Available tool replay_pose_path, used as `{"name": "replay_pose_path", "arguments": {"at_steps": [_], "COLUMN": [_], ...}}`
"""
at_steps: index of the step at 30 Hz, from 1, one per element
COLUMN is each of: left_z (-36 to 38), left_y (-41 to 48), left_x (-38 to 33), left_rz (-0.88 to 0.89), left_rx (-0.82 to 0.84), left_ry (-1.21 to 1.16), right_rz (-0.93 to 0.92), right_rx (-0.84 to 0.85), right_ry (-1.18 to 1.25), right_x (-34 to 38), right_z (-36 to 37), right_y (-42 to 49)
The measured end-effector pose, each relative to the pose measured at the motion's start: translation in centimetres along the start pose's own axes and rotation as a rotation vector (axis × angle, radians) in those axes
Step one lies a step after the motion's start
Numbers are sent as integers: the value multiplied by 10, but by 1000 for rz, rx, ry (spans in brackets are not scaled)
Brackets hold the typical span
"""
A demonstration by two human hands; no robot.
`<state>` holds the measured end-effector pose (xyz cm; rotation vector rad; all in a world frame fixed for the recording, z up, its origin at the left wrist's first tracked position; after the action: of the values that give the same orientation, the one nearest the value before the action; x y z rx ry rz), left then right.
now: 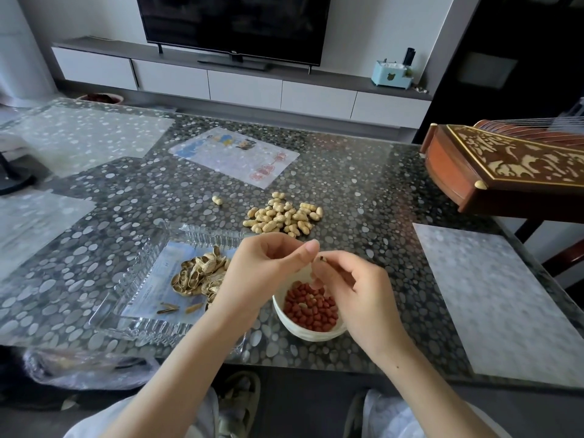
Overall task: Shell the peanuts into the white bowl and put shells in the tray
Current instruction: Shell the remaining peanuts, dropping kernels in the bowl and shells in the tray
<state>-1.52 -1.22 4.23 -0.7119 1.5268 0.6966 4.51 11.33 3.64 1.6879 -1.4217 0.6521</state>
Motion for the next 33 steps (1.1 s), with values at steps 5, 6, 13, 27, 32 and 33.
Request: {"name": "replay_pose_path", "arguments": {"at_steps": [5, 6, 13, 27, 32, 33], "left_z": [0, 2, 5, 20, 19, 19], "left_y": [2, 2, 5, 9, 11, 11], "left_x": [1, 1, 12, 19, 23, 24], "left_rz": [-32, -38, -202, -170, -204, -210], "left_rx": [76, 96, 196, 85, 81, 74], "left_ry": [-41, -66, -403, -291, -312, -308], "right_rz": [13, 12, 11, 247, 423, 454], "right_rx": [23, 26, 76, -105, -35, -27], "right_ry": [-12, 3, 121, 491, 885, 966], "right_x": [1, 1, 3, -12, -21, -23], "right_z": [-1, -3, -11, -11, -4, -3], "right_y": [0, 0, -2, -4, -2, -1]}}
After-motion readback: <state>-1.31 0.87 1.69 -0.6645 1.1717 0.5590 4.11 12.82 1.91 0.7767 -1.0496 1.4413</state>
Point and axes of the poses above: each hand's wrist, its own y-axis towards the middle knuckle, its own z-axis out of the palm, x = y × z, the point moved 4 cm from there along y, towards the middle knuckle, and after that the axes turned 15 degrees about x, right-handed, at the moved point
